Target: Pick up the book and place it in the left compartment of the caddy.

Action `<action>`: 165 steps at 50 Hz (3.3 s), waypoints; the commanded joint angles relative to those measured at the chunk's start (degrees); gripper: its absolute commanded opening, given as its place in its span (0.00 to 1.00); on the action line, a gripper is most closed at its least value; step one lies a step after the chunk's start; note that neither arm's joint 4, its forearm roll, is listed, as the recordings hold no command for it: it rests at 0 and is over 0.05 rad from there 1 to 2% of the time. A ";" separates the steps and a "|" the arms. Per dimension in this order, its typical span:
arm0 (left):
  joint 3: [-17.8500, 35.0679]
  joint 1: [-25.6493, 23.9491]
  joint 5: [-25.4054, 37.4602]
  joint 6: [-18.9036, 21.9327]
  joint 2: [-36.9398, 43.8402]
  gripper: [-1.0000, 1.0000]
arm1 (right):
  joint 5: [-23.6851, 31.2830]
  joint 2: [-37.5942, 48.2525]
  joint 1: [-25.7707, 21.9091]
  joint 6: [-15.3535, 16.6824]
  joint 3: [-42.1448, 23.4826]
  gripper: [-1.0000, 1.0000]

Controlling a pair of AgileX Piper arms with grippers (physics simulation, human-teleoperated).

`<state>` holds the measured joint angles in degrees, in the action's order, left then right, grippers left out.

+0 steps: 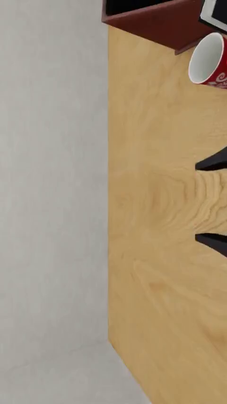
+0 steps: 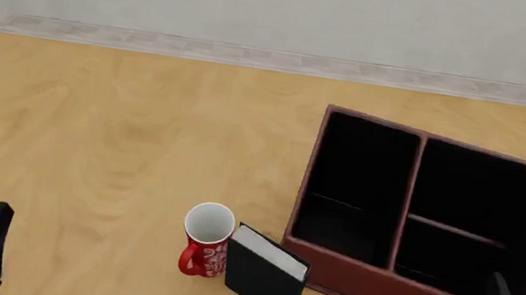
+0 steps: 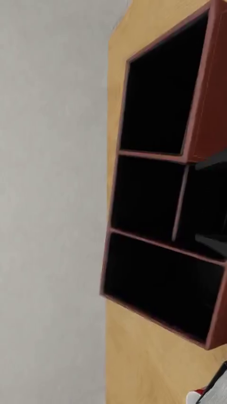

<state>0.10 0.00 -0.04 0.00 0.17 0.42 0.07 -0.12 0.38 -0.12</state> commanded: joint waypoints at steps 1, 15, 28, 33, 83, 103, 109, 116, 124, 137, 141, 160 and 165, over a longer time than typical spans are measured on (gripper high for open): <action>0.15 0.00 -0.07 0.00 0.26 1.00 | -0.41 -0.03 -0.98 -1.13 -0.58 1.00; 0.15 0.00 -0.07 0.00 0.26 1.00 | 4.92 0.12 -7.35 4.12 -8.76 1.00; 0.15 0.00 -0.07 0.00 0.26 1.00 | 2.84 17.99 -12.28 6.26 -18.32 1.00; 0.15 0.00 -0.07 0.00 0.26 1.00 | 6.59 22.02 -13.08 6.43 -24.07 1.00; 0.15 0.00 -0.07 0.00 0.26 1.00 | 32.74 41.88 -26.36 8.06 -53.43 1.00; 0.15 0.00 -0.07 0.00 0.26 1.00 | 30.87 43.58 -32.45 8.39 -51.37 1.00; 0.15 0.00 -0.07 0.00 0.26 1.00 | 29.60 45.40 -34.33 8.07 -50.65 1.00; 0.15 0.00 -0.07 0.00 0.26 1.00 | 27.62 47.96 -36.52 8.03 -49.72 1.00; 0.15 0.00 -0.07 0.00 0.26 1.00 | 24.94 51.25 -38.89 7.50 -48.77 1.00; 0.15 0.00 -0.07 0.00 0.26 1.00 | 22.54 55.87 -43.43 7.18 -49.22 1.00; 0.15 0.00 -0.07 0.00 0.26 1.00 | 21.84 56.77 -44.48 7.43 -49.02 1.00; 0.15 0.00 -0.07 0.00 0.26 1.00 | 20.28 59.10 -47.66 6.04 -48.32 1.00; 0.15 0.00 -0.07 0.00 0.26 1.00 | 19.87 59.45 -47.82 5.24 -47.79 1.00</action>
<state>0.25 0.00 -0.11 0.00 0.43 21.28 58.50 -46.93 6.62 -48.71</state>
